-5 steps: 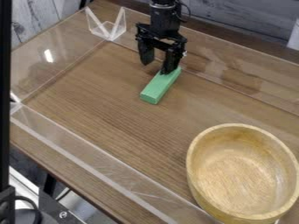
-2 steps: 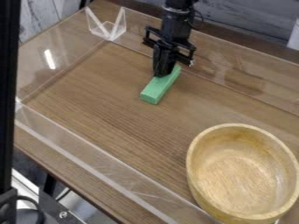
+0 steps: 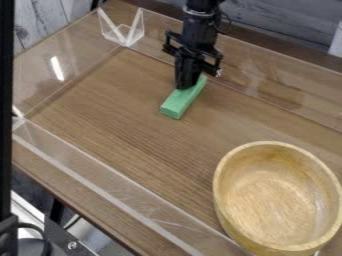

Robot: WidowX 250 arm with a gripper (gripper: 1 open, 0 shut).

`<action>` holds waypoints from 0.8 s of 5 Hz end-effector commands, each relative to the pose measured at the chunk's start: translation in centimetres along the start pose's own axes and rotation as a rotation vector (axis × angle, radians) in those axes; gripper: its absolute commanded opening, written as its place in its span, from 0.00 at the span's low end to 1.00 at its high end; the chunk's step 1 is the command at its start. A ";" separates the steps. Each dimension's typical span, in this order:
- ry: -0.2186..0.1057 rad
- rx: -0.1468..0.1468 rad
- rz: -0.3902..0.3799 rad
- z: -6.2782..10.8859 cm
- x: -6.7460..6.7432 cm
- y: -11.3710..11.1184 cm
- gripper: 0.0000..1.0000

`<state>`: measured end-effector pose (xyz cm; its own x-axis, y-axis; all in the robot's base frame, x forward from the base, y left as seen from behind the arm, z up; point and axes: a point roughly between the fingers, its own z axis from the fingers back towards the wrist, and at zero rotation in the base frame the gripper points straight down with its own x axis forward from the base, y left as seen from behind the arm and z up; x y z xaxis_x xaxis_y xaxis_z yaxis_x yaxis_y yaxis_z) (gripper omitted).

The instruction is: Put the green block in the brown bowl

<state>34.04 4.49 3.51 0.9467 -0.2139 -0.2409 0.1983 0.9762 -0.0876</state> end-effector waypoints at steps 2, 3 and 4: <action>-0.172 0.027 -0.045 9.1 -0.2 -0.3 0.00; -0.244 0.062 -0.028 13.3 -1.0 -0.3 0.00; -0.233 0.056 -0.025 11.8 -0.4 0.2 1.00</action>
<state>36.48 4.73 13.41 0.9692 -0.2406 -0.0532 0.2377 0.9697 -0.0562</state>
